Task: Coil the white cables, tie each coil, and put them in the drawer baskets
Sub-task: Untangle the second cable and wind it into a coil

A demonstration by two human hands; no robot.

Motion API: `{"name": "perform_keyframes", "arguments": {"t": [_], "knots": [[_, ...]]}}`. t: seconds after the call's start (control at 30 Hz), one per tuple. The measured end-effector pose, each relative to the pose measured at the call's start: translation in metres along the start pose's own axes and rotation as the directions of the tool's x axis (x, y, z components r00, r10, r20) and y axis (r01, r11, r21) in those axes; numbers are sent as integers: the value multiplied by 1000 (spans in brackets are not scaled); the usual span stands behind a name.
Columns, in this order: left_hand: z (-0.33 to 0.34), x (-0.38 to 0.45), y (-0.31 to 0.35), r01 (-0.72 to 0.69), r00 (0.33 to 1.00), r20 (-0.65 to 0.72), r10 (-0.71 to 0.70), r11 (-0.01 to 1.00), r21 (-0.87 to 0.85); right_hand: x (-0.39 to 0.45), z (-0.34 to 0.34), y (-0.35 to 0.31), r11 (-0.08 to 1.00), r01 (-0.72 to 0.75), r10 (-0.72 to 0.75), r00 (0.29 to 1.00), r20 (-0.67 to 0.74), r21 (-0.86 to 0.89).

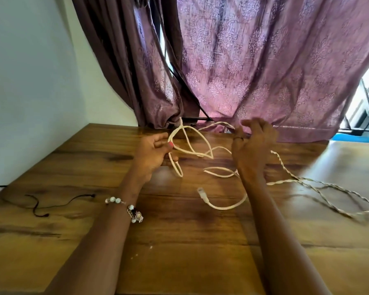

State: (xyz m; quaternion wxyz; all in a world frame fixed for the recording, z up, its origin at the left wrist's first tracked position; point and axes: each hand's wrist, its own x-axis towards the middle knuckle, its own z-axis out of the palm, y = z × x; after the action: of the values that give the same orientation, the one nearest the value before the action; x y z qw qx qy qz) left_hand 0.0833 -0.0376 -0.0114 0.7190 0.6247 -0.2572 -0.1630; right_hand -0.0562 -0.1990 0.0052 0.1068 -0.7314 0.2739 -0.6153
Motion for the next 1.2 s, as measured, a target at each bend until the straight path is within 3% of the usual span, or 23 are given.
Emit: {"name": "perform_keyframes", "arguments": {"t": [0.03,0.07,0.1,0.17,0.23,0.3,0.37,0.43,0.5,0.53,0.57,0.67,0.77,0.8,0.87,0.97,1.03,1.1,1.2], "knots": [[1,0,-1,-19,1000,-12,19,1000,3,3,-2,-8,974,59,-81,992,94,217],[1,0,-1,-34,999,-28,34,999,-5,4,-3,-17,917,27,-135,960,245,399],[2,0,-2,-49,998,-49,48,999,-10,3,-3,-25,879,-16,-212,882,420,476],[1,0,-3,-66,993,-98,64,998,-15,-5,6,-34,921,155,-363,678,640,358],[-2,1,-4,-62,991,-122,55,996,-57,-18,23,-32,912,360,-382,568,729,198],[-5,2,-4,-19,995,-97,8,992,-122,-21,33,-21,924,309,-373,604,705,224],[-6,3,-3,48,997,-56,-59,981,-186,-18,31,-13,940,53,-262,744,615,337],[-6,4,-2,97,995,-11,-103,963,-250,-9,24,-4,852,-239,-40,858,512,467],[-7,4,0,144,989,65,-130,939,-312,-2,18,7,675,-467,231,869,438,571],[-8,3,1,161,985,108,-132,927,-339,0,16,12,628,-505,334,862,381,593],[-8,2,2,169,982,144,-124,919,-356,1,13,16,653,-497,393,867,306,571],[-5,-1,6,142,979,186,-81,929,-342,-2,7,16,860,-360,352,932,92,361],[-2,-4,5,34,991,130,-7,977,-211,-10,5,0,1000,20,-20,1000,24,-20],[-2,-4,5,-10,994,106,28,986,-166,-12,6,-4,975,181,-176,983,48,-132],[-1,-4,3,-89,994,51,95,990,-109,-17,8,-17,858,463,-433,885,170,-224],[-1,-5,3,-162,987,-33,160,985,-52,-32,19,-29,687,709,-627,689,364,-159],[-1,-7,4,-200,979,-37,200,980,-13,-39,27,-26,571,798,-666,588,458,-194],[-2,-7,6,-218,976,-22,218,976,4,-40,32,-18,544,795,-627,597,500,-266],[-2,-9,10,-232,972,50,231,973,2,-42,35,-14,648,691,-532,711,459,-320]]}}
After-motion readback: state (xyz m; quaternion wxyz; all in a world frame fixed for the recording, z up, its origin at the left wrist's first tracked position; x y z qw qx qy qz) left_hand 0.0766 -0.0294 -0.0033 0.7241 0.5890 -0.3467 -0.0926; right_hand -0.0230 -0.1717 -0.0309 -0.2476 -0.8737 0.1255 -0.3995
